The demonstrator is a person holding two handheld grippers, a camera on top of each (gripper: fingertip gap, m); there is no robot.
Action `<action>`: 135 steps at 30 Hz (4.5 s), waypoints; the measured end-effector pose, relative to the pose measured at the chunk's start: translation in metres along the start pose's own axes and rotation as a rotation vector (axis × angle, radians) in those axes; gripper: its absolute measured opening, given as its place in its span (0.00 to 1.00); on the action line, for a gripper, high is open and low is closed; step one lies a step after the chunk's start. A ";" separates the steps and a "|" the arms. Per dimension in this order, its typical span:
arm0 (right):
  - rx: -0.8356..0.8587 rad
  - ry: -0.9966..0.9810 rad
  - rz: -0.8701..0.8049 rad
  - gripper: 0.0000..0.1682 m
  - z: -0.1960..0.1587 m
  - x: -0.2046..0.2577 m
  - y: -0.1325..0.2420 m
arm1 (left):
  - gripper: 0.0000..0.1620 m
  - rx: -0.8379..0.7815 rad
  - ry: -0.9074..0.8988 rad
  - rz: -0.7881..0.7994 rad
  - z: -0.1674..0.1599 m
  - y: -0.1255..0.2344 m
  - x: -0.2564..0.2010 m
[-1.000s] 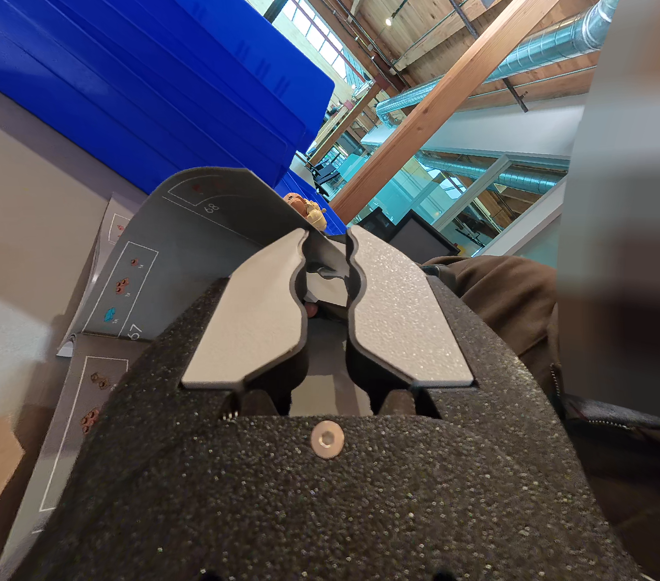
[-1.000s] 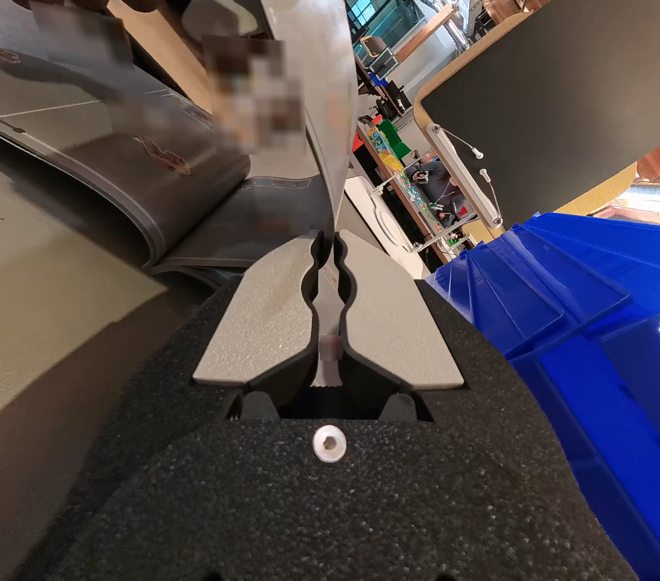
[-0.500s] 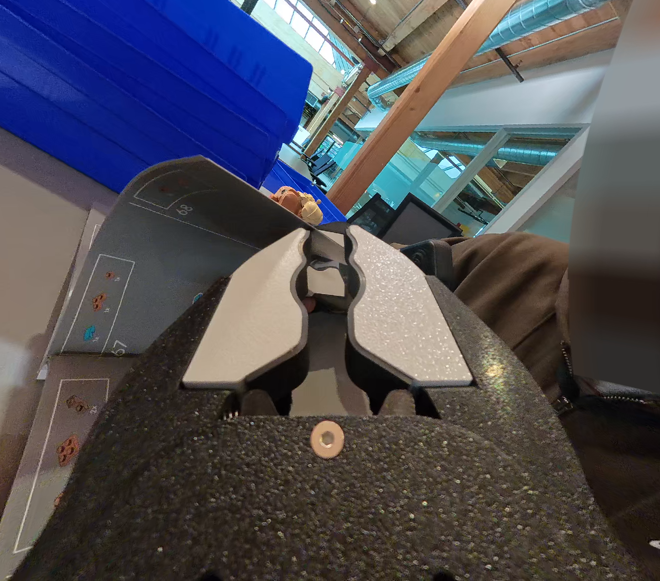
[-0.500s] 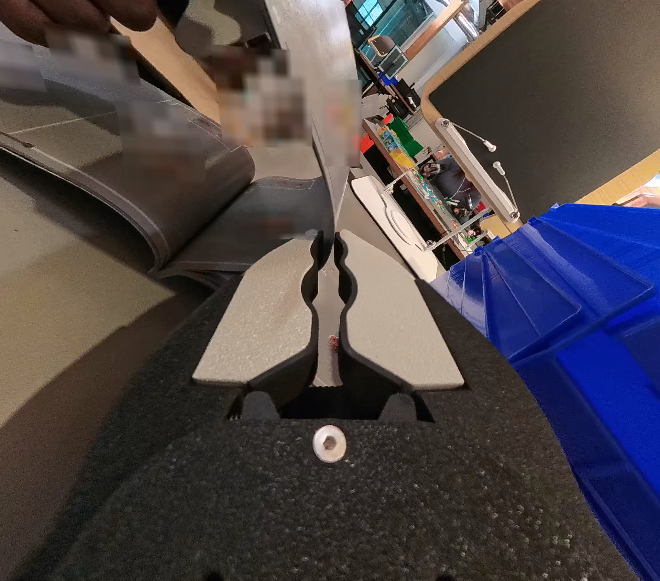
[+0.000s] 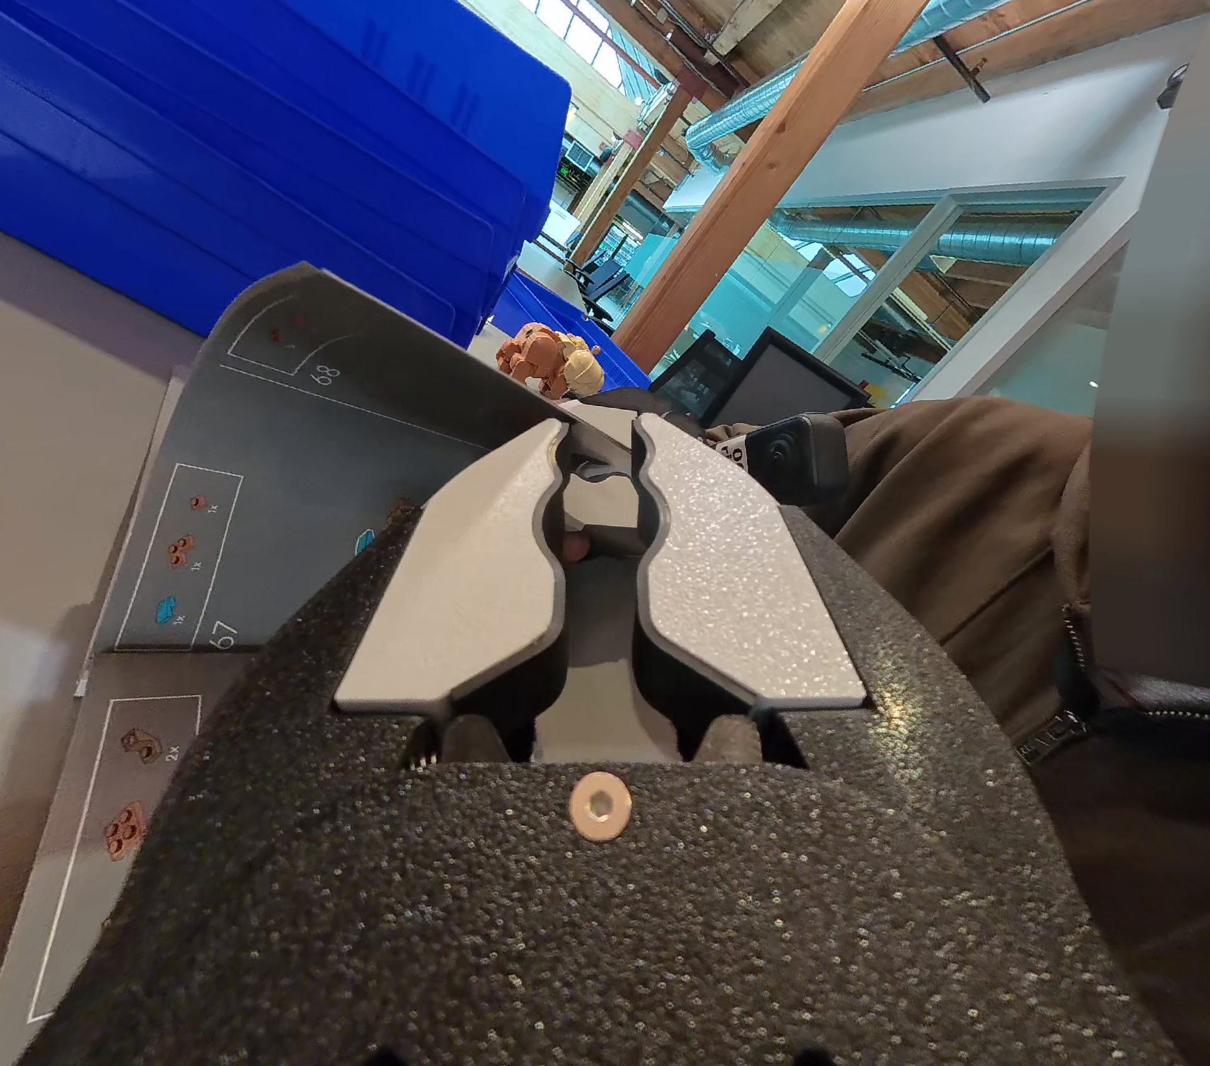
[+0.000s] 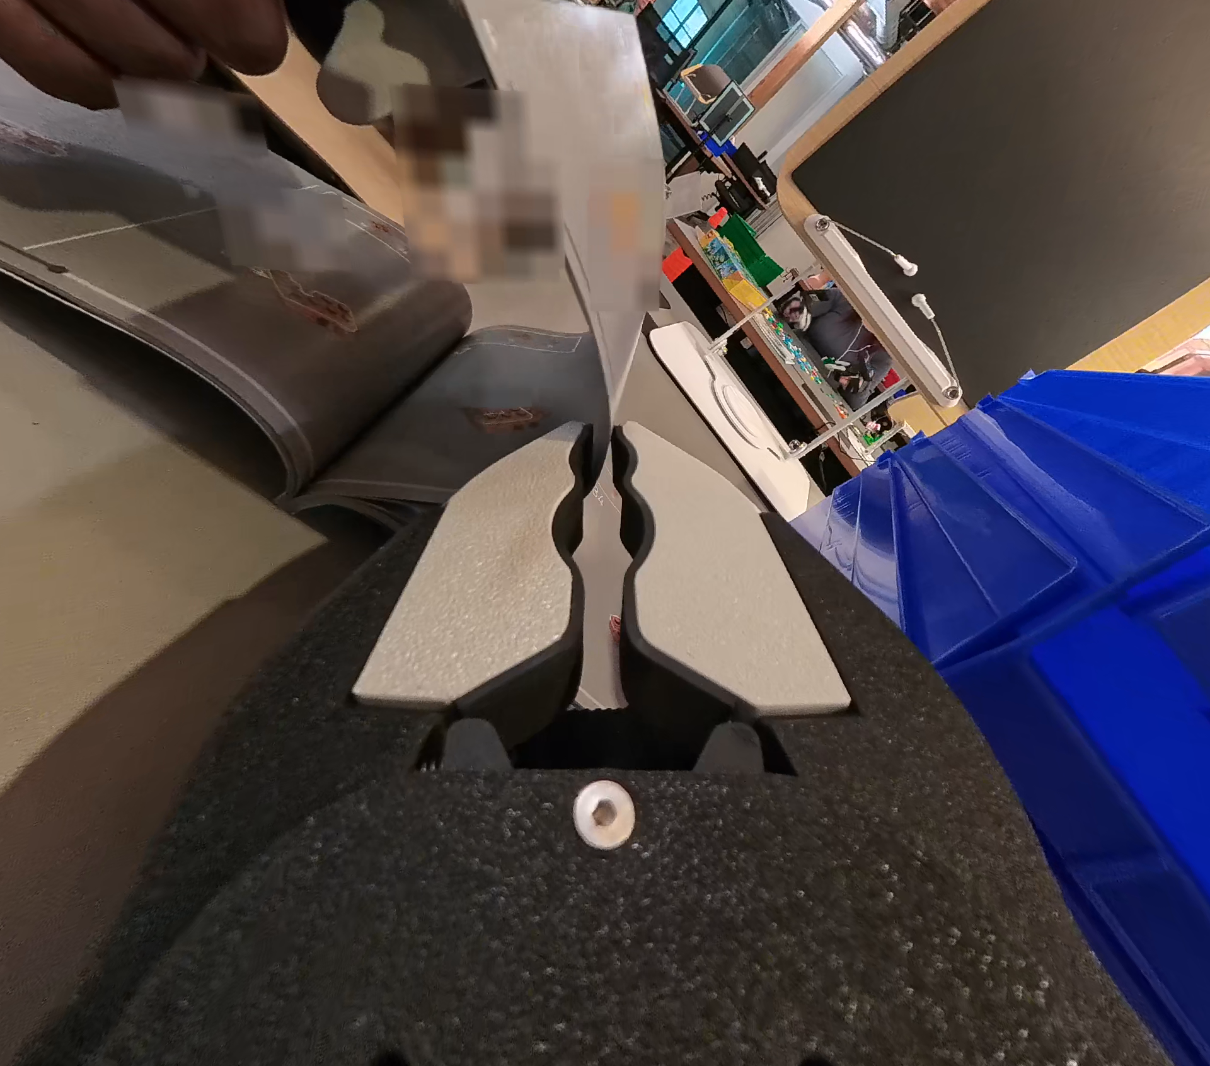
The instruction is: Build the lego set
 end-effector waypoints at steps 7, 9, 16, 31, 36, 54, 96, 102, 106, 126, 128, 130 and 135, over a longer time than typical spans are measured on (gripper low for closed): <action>0.002 -0.006 0.005 0.03 0.000 0.000 0.000 | 0.10 0.004 -0.004 -0.001 -0.001 -0.001 0.000; 0.002 -0.010 0.006 0.03 -0.001 0.000 0.000 | 0.10 0.004 -0.006 -0.002 -0.001 -0.001 -0.001; 0.006 -0.027 0.013 0.03 -0.002 0.000 -0.001 | 0.10 0.004 -0.015 -0.004 -0.001 -0.001 -0.001; 0.006 -0.048 0.023 0.03 -0.002 0.000 -0.001 | 0.07 0.013 -0.040 0.007 -0.003 -0.001 -0.001; 0.006 -0.050 0.026 0.04 -0.002 0.000 -0.001 | 0.06 0.019 -0.044 0.012 -0.004 -0.002 0.000; -0.003 -0.016 0.040 0.05 0.000 0.006 -0.001 | 0.05 0.020 -0.038 0.020 -0.005 -0.002 0.002; -0.409 0.365 0.006 0.31 0.068 0.035 0.048 | 0.00 0.046 -0.044 0.097 -0.010 0.001 0.013; -0.160 0.345 -0.001 0.31 0.032 0.025 0.019 | 0.00 0.064 -0.059 0.112 -0.012 0.001 0.014; -0.094 0.206 -0.009 0.32 0.022 0.007 0.011 | 0.00 0.067 -0.067 0.120 -0.011 0.001 0.015; -0.067 0.154 0.045 0.22 0.013 0.013 0.006 | 0.00 0.045 -0.063 0.036 -0.011 -0.003 0.005; -0.068 0.150 0.048 0.22 0.013 0.013 0.006 | 0.00 0.042 -0.063 0.028 -0.011 -0.004 0.004; -0.067 0.147 0.051 0.22 0.013 0.014 0.006 | 0.00 0.036 -0.061 0.022 -0.010 -0.004 0.003; -0.068 0.146 0.044 0.22 0.013 0.013 0.006 | 0.00 0.035 -0.065 0.027 -0.010 -0.004 0.003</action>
Point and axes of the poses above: each gripper's, where its closed fingertips meet, y back along the fingers, z out of its top, x = y × z across the jaws, the point moved 3 cm from there along y, back along the fingers, and after that the axes turned 7 degrees about -y, right-handed, at the moved point
